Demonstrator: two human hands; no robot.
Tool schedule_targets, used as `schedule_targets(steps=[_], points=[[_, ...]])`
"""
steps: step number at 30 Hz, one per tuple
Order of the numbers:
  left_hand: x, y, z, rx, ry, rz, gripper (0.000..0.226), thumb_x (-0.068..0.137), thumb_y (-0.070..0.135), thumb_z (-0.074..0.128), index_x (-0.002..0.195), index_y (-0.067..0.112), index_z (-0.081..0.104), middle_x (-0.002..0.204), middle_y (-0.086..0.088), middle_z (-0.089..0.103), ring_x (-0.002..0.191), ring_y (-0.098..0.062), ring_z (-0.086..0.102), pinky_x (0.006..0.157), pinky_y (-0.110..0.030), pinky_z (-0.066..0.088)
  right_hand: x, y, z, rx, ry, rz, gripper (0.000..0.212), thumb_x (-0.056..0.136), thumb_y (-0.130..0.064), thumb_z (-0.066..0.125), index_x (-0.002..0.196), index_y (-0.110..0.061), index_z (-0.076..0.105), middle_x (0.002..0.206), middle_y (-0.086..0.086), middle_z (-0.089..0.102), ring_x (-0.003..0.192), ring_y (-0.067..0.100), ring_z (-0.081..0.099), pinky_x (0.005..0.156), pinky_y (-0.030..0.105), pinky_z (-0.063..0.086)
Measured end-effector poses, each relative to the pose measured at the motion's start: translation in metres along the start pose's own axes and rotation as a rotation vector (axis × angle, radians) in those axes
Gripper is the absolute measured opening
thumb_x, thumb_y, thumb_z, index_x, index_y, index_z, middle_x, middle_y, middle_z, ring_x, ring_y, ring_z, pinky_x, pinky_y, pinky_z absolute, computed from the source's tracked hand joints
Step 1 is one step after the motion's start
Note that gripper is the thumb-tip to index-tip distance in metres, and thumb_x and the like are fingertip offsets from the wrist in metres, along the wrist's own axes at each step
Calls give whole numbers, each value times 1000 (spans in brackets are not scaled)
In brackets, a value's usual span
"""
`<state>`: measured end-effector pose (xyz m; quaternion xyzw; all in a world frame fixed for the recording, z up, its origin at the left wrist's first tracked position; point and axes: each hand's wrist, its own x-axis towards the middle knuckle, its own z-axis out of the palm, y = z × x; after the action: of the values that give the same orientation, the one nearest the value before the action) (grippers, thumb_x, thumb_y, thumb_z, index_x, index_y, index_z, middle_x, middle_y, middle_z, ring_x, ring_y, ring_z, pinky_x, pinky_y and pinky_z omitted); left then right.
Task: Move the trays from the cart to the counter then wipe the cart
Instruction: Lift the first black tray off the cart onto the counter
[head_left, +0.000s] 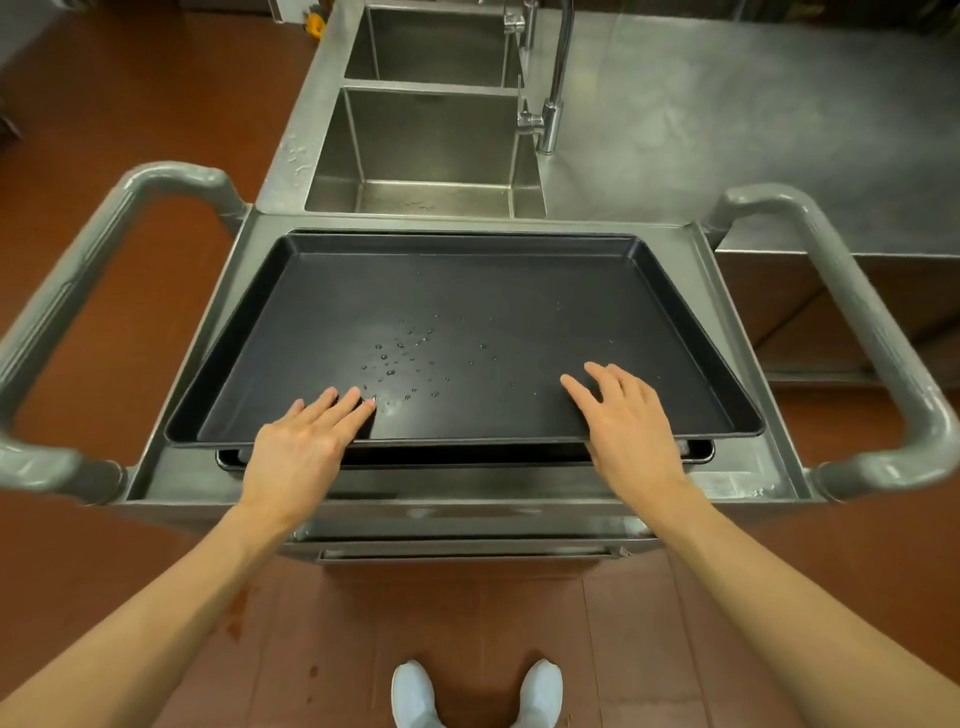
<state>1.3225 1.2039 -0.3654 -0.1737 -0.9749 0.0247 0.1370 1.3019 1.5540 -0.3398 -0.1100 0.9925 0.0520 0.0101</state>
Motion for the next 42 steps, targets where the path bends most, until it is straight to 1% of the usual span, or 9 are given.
schedule_targets(steps=[2, 6, 11, 18, 24, 28, 34, 38, 42], points=[[-2, 3, 3, 1, 22, -3, 65, 63, -13, 81, 123, 9, 68, 122, -12, 69, 111, -33, 67, 86, -51, 58, -2, -1, 8, -33, -35, 14, 89, 62, 6, 83, 141, -16, 52, 138, 18, 58, 128, 42, 54, 101, 52, 49], [-1, 1, -3, -44, 119, -8, 56, 63, -15, 79, 114, 6, 72, 114, -11, 73, 106, -33, 69, 82, -52, 59, -6, -1, 9, -41, 93, 14, 81, 49, 9, 87, 124, -14, 68, 119, 14, 71, 107, 39, 68, 79, 48, 59], [8, -2, -25, -89, 173, 22, 50, 66, -16, 78, 111, 4, 72, 109, -13, 74, 101, -35, 70, 77, -52, 60, -12, 3, -8, -35, 305, 4, 65, 48, 10, 85, 108, -13, 75, 104, 8, 76, 87, 35, 73, 60, 38, 58], [36, 1, -75, -121, 277, 113, 48, 63, -13, 79, 108, 5, 73, 102, -13, 76, 96, -34, 72, 76, -49, 60, -27, 20, -47, 1, 486, 42, 61, 49, 9, 86, 105, -14, 76, 102, 7, 77, 86, 34, 74, 64, 38, 59], [79, 29, -119, -124, 372, 235, 47, 63, -10, 82, 107, 5, 75, 100, -15, 76, 93, -34, 73, 72, -49, 59, -58, 60, -83, -4, 588, 141, 59, 53, 4, 90, 108, -14, 76, 107, 10, 77, 93, 37, 74, 69, 45, 61], [116, 76, -150, -119, 459, 327, 29, 75, 2, 67, 103, 7, 76, 98, -12, 77, 89, -31, 75, 68, -44, 60, -88, 114, -111, -33, 654, 207, 56, 54, 2, 90, 106, -16, 78, 105, 9, 77, 91, 37, 74, 68, 46, 61], [164, 183, -188, -128, 533, 400, 33, 70, 3, 67, 103, 7, 75, 98, -11, 77, 89, -32, 75, 66, -46, 61, -144, 222, -139, -96, 705, 289, 62, 48, 1, 92, 105, -17, 78, 105, 7, 77, 90, 35, 75, 68, 43, 60], [196, 266, -200, -160, 568, 439, 43, 63, -9, 81, 103, 7, 75, 101, -9, 77, 91, -32, 74, 68, -47, 62, -183, 303, -150, -114, 771, 314, 56, 52, 4, 90, 103, -14, 78, 102, 9, 78, 86, 36, 75, 66, 43, 60], [231, 338, -204, -151, 601, 456, 34, 68, -1, 68, 100, 9, 76, 98, -6, 78, 89, -29, 75, 64, -42, 62, -205, 374, -157, -132, 783, 340, 50, 55, 8, 87, 100, -12, 78, 93, 11, 78, 78, 36, 74, 61, 43, 60]])
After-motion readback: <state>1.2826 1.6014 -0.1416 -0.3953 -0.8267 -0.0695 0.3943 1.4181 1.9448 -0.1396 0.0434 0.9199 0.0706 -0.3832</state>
